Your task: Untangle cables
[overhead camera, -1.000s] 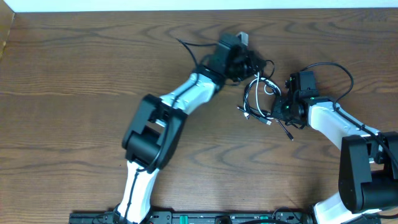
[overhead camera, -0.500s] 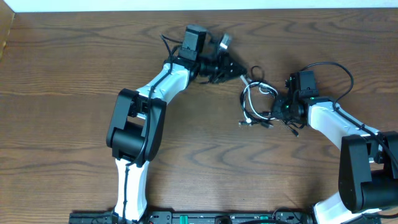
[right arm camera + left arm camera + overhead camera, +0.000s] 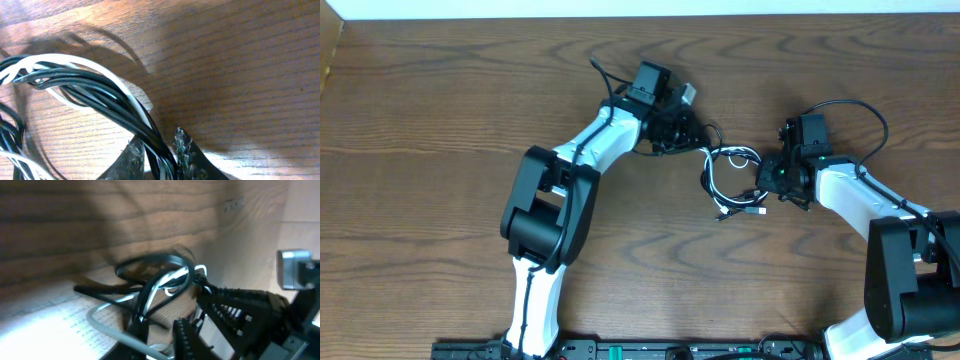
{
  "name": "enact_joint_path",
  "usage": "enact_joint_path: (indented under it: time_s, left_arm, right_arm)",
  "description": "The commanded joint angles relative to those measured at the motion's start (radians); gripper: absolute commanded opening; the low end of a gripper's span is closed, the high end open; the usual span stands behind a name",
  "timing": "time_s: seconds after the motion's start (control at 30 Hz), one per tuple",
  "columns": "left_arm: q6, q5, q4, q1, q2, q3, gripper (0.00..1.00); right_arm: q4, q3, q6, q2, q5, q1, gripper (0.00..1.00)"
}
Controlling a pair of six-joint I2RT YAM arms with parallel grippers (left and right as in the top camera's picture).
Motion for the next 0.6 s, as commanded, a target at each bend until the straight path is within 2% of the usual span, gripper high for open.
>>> enact_joint_path:
  time_s: [0.0, 0.27, 0.47, 0.53, 0.57]
  left_arm:
    - [0.027, -0.082, 0.005, -0.019, -0.026, 0.002, 0.26]
    - [0.026, -0.150, 0.008, -0.053, -0.026, 0.002, 0.23]
    - [0.026, -0.150, 0.009, -0.093, -0.026, 0.002, 0.23]
    - [0.027, -0.150, 0.013, -0.106, -0.026, 0.002, 0.08]
    - [0.027, -0.150, 0.018, -0.111, -0.026, 0.002, 0.08]
  right_arm:
    - [-0.010, -0.020, -0.011, 0.026, 0.036, -0.010, 0.19]
    - [-0.010, -0.020, -0.011, 0.026, 0.036, -0.010, 0.23]
    - [-0.010, -0.020, -0.011, 0.026, 0.036, -0.010, 0.24]
    - [-0.010, -0.020, -0.011, 0.026, 0.036, -0.010, 0.24]
    - [-0.010, -0.020, -0.011, 0.026, 0.036, -0.010, 0.24]
